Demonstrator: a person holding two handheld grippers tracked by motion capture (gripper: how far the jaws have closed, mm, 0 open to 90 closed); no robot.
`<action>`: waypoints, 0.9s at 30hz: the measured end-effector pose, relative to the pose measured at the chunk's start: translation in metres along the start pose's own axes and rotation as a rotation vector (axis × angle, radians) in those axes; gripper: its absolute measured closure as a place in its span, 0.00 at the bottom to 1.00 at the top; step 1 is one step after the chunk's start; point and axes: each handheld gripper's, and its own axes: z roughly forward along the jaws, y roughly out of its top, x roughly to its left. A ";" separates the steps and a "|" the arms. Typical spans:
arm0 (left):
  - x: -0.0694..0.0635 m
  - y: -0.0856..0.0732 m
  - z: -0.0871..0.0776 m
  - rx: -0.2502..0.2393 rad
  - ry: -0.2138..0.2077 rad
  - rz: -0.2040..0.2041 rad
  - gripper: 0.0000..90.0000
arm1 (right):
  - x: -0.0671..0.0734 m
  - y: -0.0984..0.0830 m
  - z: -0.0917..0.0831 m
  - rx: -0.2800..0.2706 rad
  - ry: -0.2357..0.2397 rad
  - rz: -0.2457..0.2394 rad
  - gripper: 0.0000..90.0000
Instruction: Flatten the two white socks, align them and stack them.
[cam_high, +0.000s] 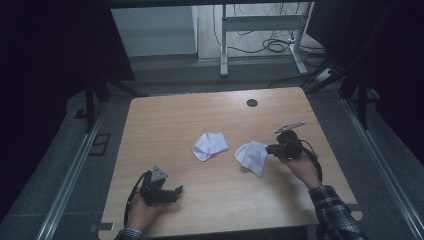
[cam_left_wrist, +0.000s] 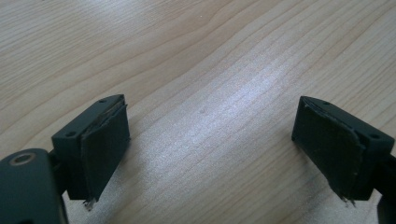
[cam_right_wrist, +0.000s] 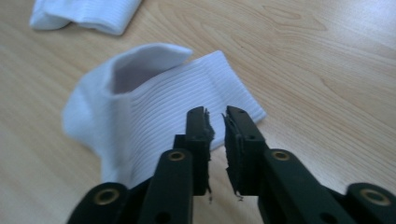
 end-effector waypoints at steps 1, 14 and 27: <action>0.000 0.000 0.000 0.000 0.000 0.000 0.12 | -0.001 -0.001 0.005 -0.003 0.007 0.007 0.90; 0.000 0.000 0.000 0.000 0.000 0.005 0.12 | -0.007 -0.014 0.026 0.036 -0.015 0.000 0.87; -0.001 0.007 0.002 0.030 0.022 -0.025 0.16 | -0.034 -0.030 -0.009 -0.010 -0.063 0.052 0.81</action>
